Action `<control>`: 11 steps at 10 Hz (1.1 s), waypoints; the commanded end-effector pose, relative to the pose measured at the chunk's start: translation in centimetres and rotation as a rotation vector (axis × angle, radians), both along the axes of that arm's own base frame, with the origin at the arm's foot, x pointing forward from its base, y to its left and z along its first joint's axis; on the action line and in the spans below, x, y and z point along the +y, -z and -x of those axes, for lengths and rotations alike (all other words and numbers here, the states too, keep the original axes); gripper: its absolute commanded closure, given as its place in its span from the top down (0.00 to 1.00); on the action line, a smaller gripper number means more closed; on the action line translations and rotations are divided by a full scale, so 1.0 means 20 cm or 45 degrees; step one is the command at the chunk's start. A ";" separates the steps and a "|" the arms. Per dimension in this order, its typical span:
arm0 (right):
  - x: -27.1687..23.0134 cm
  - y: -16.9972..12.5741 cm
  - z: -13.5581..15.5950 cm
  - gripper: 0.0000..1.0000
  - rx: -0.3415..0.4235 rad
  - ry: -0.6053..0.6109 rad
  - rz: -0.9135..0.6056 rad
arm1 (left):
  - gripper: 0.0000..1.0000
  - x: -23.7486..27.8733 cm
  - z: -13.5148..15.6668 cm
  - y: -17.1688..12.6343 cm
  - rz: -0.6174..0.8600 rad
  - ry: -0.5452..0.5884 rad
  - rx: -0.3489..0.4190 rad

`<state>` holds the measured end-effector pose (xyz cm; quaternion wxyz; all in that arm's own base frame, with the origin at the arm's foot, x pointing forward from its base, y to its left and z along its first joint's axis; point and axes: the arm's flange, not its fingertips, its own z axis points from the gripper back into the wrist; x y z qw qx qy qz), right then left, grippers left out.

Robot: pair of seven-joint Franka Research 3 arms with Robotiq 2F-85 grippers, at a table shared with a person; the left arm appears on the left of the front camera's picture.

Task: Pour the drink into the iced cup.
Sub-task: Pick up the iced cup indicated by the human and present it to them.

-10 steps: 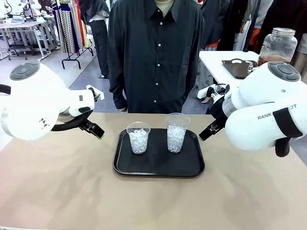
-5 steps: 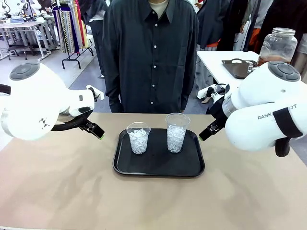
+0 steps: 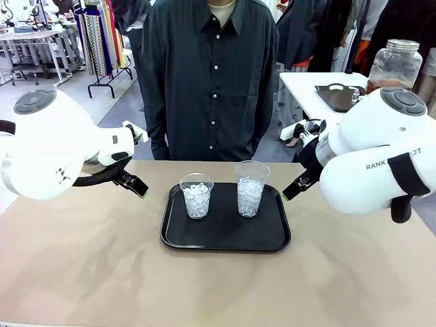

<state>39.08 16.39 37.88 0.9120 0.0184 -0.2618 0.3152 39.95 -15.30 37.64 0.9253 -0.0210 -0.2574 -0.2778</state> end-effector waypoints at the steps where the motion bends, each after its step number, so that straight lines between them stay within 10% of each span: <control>1: -0.04 -0.11 -0.02 1.00 0.063 -0.022 -0.072 | 1.00 0.00 0.01 -0.05 0.025 0.019 0.008; 6: -0.24 -0.43 -0.11 1.00 0.289 -0.003 -0.452 | 1.00 0.10 0.03 -0.43 0.393 -0.113 0.057; 11: -0.46 -0.40 -0.24 1.00 0.633 -0.060 -0.891 | 1.00 0.32 -0.04 -0.41 0.877 -0.216 0.281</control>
